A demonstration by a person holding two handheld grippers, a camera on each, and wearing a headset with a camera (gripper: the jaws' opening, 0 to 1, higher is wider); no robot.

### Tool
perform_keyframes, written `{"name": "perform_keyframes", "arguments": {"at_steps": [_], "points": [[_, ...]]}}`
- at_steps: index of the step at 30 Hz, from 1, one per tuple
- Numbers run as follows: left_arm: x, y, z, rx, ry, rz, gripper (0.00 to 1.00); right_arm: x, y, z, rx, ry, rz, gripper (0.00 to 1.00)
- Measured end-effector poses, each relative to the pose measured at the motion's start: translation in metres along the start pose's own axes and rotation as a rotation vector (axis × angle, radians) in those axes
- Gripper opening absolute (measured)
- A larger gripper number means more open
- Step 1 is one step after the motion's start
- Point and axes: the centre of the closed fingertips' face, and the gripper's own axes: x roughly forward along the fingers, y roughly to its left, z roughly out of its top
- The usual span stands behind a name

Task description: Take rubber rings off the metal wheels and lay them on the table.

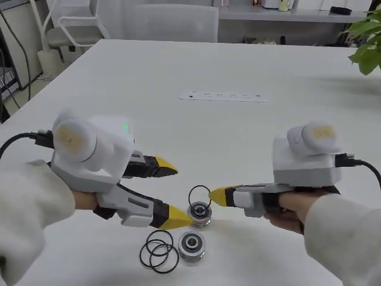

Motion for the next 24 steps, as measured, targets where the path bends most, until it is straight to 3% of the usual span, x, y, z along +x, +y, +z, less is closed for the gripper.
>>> {"name": "perform_keyframes", "arguments": {"at_steps": [7, 12, 16, 20, 24], "points": [[-0.023, -0.016, 0.004, 0.033, 0.031, -0.020, 0.60, -0.002, 0.006, 0.006, 0.016, -0.024, 0.023, 0.00], [-0.043, -0.023, 0.009, 0.044, 0.020, -0.010, 0.66, -0.001, 0.020, 0.008, 0.010, -0.028, 0.057, 0.00], [-0.062, -0.020, 0.008, 0.037, 0.023, 0.030, 0.71, 0.000, 0.030, 0.010, 0.001, -0.028, 0.088, 0.00], [-0.079, -0.015, 0.012, 0.001, -0.025, 0.077, 0.74, 0.001, 0.041, 0.009, -0.013, -0.022, 0.115, 0.00], [-0.093, -0.021, 0.003, -0.005, -0.002, 0.095, 0.79, 0.002, 0.050, 0.007, -0.029, -0.010, 0.138, 0.00]]}}
